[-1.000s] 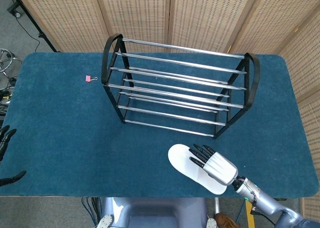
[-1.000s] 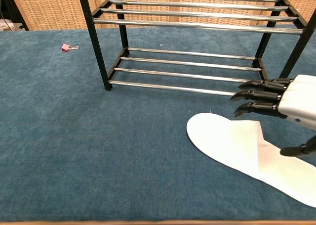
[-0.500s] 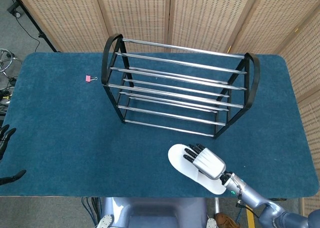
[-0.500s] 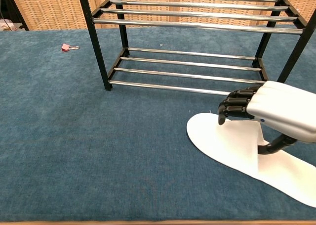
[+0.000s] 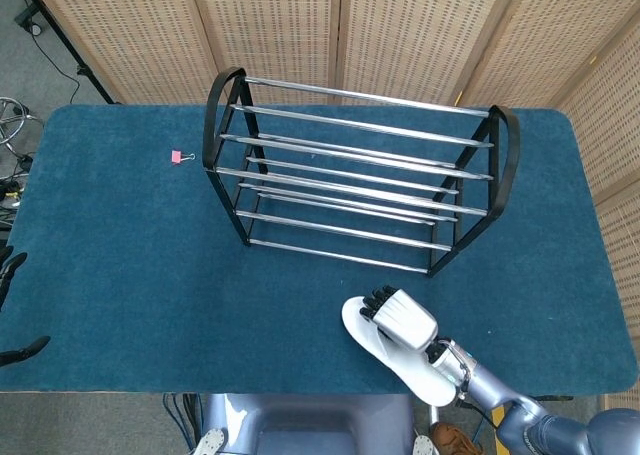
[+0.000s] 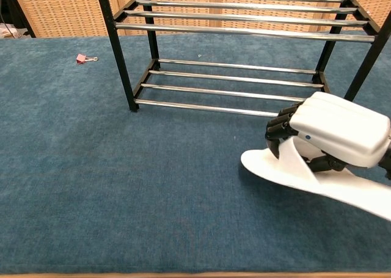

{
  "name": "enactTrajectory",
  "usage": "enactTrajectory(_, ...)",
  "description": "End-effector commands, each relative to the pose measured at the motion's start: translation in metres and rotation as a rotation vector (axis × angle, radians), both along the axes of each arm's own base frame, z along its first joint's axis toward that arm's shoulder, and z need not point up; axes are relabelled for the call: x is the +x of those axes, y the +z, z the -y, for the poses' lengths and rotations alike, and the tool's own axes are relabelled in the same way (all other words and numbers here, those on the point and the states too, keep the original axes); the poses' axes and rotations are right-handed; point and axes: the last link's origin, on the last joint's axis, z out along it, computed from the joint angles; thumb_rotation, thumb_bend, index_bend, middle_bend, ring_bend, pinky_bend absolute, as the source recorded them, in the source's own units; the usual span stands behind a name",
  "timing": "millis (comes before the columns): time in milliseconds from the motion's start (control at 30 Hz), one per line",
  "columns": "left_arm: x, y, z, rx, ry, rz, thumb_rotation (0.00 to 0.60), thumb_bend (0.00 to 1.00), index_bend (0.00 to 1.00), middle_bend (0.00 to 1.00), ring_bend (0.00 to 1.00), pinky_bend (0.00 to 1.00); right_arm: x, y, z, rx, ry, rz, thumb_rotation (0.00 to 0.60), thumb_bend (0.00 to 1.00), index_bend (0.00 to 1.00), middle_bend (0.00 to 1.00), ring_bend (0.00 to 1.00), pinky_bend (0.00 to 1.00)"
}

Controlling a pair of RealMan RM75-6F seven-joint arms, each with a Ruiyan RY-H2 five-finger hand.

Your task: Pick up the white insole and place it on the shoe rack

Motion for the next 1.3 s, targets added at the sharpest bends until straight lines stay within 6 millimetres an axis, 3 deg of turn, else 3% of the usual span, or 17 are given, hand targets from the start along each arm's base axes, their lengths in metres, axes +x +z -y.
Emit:
enactTrajectory(33,0.000,0.000,0.000,-0.001,0.000,0.001,0.600,0.00,0.00,0.00,0.00,0.00,0.004,0.003,-0.002,-0.003,0.012,0.035,0.600,0.69,0.59,0.51,0.49,0.56)
enactTrajectory(533,0.001,-0.001,0.001,-0.003,-0.003,0.001,0.600,0.00,0.00,0.00,0.00,0.00,0.051,0.039,-0.014,-0.145,0.226,0.188,0.600,0.69,0.59,0.52,0.50,0.56)
enactTrajectory(800,0.001,-0.001,0.001,-0.005,-0.003,0.000,0.600,0.00,0.00,0.00,0.00,0.00,0.077,0.064,0.005,-0.316,0.232,0.258,0.600,0.69,0.61,0.54,0.51,0.57)
enactTrajectory(1000,0.001,-0.002,0.000,-0.010,0.000,-0.004,0.600,0.00,0.00,0.00,0.00,0.00,0.085,0.077,0.028,-0.361,0.179,0.265,0.600,0.69,0.61,0.54,0.51,0.57)
enactTrajectory(1300,0.001,-0.004,0.000,-0.014,0.001,-0.008,0.600,0.00,0.00,0.00,0.00,0.00,0.091,0.080,0.039,-0.427,0.091,0.247,0.600,0.69,0.62,0.55,0.52,0.58)
